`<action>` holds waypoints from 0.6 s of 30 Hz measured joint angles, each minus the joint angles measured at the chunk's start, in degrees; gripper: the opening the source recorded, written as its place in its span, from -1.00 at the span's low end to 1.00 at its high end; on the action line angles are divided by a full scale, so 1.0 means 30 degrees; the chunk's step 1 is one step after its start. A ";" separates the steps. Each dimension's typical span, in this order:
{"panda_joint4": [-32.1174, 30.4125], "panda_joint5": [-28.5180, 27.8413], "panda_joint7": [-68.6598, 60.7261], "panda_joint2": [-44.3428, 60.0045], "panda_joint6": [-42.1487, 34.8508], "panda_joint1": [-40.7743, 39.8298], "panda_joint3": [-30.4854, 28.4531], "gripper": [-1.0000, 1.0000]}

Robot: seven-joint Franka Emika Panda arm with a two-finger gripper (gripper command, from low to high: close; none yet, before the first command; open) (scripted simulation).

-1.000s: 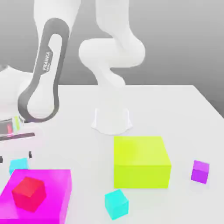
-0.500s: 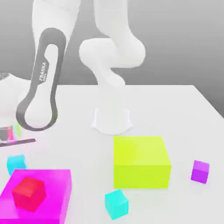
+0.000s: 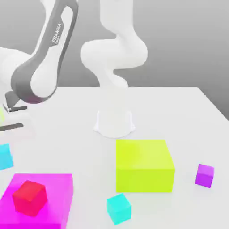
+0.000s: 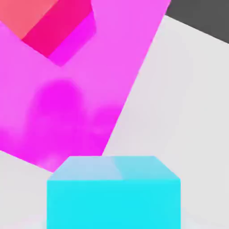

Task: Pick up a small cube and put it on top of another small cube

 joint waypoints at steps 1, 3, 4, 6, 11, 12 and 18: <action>0.0037 -0.0283 -0.0041 -0.0056 -0.0131 0.0418 0.0290 -1.00; 0.0044 -0.0910 -0.0127 -0.0253 -0.0292 0.1313 0.0901 -1.00; 0.0024 -0.1259 -0.0156 -0.0395 -0.0330 0.1777 0.1209 -1.00; -0.0143 -0.1862 -0.0299 -0.0730 -0.0253 0.2635 0.1873 -1.00; -0.1620 -0.1749 -0.1896 -0.1510 0.0969 0.4367 0.3769 -1.00; -0.1948 -0.1718 -0.2225 -0.1699 0.1245 0.4761 0.4155 -1.00; -0.3388 0.0056 -0.4893 -0.1460 0.3571 0.5912 0.5640 -1.00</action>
